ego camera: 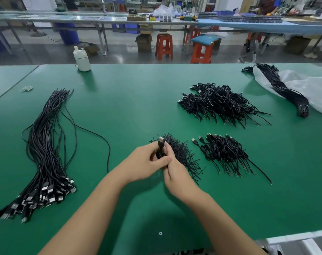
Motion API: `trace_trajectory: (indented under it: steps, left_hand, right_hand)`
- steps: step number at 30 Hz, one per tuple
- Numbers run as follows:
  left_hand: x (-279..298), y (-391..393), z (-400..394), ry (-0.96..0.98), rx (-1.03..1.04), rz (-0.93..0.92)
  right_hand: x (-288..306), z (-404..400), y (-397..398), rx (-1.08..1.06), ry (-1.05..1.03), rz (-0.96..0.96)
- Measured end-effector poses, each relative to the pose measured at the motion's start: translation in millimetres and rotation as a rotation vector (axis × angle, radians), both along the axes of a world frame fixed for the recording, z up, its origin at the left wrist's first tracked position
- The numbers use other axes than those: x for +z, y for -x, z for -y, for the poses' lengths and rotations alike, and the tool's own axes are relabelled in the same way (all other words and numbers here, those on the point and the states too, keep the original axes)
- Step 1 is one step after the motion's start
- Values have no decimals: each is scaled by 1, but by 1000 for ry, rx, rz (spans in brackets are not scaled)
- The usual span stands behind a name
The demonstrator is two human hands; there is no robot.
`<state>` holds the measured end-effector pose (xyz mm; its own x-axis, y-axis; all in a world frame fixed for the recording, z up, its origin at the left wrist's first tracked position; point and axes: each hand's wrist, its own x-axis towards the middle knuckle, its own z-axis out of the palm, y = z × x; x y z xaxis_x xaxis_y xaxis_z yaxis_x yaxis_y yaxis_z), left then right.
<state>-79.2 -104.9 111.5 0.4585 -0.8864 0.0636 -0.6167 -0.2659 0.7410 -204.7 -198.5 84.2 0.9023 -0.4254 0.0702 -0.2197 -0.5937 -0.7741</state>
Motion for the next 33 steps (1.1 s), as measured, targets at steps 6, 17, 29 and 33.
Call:
trace_trajectory:
  steps: [6, 17, 29, 33]
  left_hand:
    - [1, -5, 1, -42, -31, -19]
    - [-3, -5, 15, -32, 29, -131]
    - [-4, -6, 30, -120, 79, -235]
    - [-8, 5, 37, 42, 79, -588]
  right_hand:
    - [-1, 0, 2, 52, -157, 12]
    - [-9, 3, -3, -47, -161, -73]
    - [-8, 10, 2, -74, 137, -102]
    - [-8, 15, 6, -187, 223, -83]
